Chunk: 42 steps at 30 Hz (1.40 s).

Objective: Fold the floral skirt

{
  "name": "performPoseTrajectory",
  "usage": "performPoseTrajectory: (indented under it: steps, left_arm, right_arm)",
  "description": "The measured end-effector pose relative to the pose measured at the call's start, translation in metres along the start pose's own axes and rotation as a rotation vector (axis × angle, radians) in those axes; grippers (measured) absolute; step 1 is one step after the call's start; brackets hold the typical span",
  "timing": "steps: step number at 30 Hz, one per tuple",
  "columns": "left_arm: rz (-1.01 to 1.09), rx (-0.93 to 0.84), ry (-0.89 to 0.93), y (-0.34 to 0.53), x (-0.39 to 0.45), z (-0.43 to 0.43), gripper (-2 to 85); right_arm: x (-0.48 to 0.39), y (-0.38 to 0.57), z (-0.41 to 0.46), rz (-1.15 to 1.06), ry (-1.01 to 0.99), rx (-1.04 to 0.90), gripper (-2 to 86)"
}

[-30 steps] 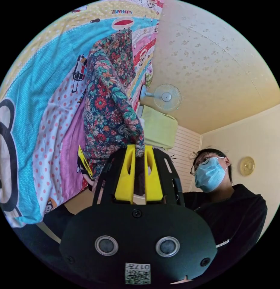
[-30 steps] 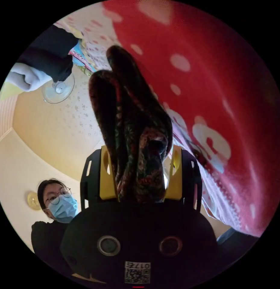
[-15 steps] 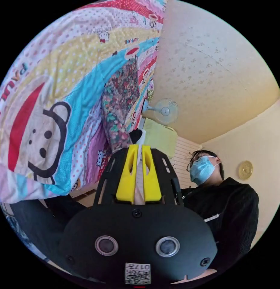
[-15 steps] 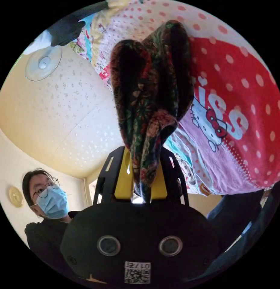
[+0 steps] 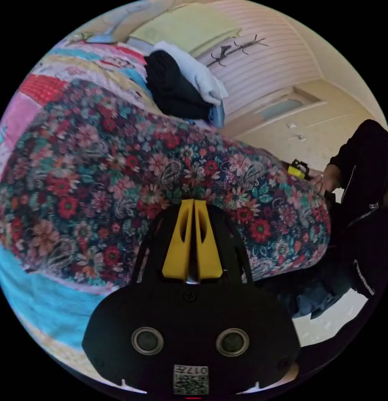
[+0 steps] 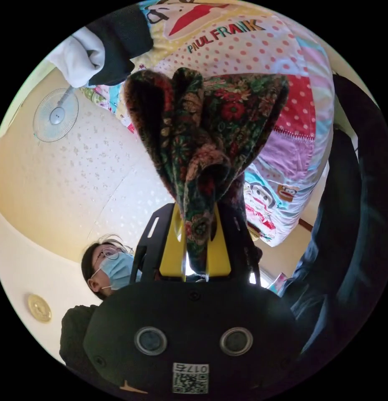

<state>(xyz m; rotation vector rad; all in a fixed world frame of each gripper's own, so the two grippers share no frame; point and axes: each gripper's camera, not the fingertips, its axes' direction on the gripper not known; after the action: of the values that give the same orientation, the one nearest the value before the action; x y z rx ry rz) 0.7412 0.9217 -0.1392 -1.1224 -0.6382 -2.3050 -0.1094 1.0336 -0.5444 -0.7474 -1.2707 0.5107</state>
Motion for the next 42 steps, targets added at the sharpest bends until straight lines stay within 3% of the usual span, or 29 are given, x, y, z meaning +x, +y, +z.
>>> performPoseTrajectory:
  steps: [5,10,15,18,22,25,27,29,32,33,36,38,40,42]
  left_arm:
    - [-0.217,0.149,0.223,0.029,-0.006,0.098,-1.0]
    - [-0.37,0.504,0.324,0.07,-0.018,0.077,-1.0]
    - [-0.601,0.807,0.411,0.136,-0.05,0.069,-1.0]
    - [-0.695,0.829,0.362,0.166,-0.049,0.068,-1.0]
    - [-0.705,0.781,0.296,0.184,-0.028,0.065,-1.0]
    - [-0.687,0.813,0.262,0.191,-0.007,0.056,-1.0]
    - [-0.663,0.859,0.193,0.187,0.011,0.04,-1.0]
    - [-0.643,0.862,0.118,0.174,0.024,0.028,-1.0]
    - [-0.621,0.799,-0.041,0.146,0.039,0.015,-1.0]
    - [-0.615,0.793,-0.076,0.139,0.042,0.014,-1.0]
    - [-0.622,0.814,-0.022,0.136,0.036,0.018,-1.0]
    - [-0.636,0.844,0.028,0.143,0.034,0.022,-1.0]
    - [-0.653,0.878,0.055,0.152,0.037,0.024,-1.0]
    - [-0.663,0.905,0.038,0.165,0.05,0.023,-1.0]
  right_arm:
    - [-0.012,-0.012,0.005,0.073,-0.027,0.1,9.4]
    - [-0.042,-0.063,0.072,-0.056,-0.095,-0.036,9.4]
    - [-0.066,-0.137,0.16,-0.215,-0.001,-0.121,8.3]
    - [-0.067,-0.183,0.209,-0.3,0.131,-0.253,7.6]
    - [-0.094,-0.16,0.214,-0.414,-0.06,-0.318,7.0]
    - [-0.134,-0.111,0.195,-0.673,-0.023,-0.365,8.0]
    - [-0.153,-0.07,0.187,-0.908,0.156,-0.439,9.8]
    - [-0.144,-0.01,0.19,-1.179,0.669,-0.472,15.6]
    - [-0.1,0.055,0.205,-1.434,1.125,-0.481,18.7]
    - [-0.09,0.065,0.209,-1.485,1.181,-0.499,18.9]
    - [-0.028,0.094,0.242,-1.73,1.568,-0.524,15.2]
    - [0.013,0.094,0.264,-1.893,1.948,-0.328,6.8]
    - [0.017,0.104,0.269,-2.059,2.023,-0.141,5.4]
    - [-0.005,0.108,0.266,-2.067,1.962,-0.067,4.8]
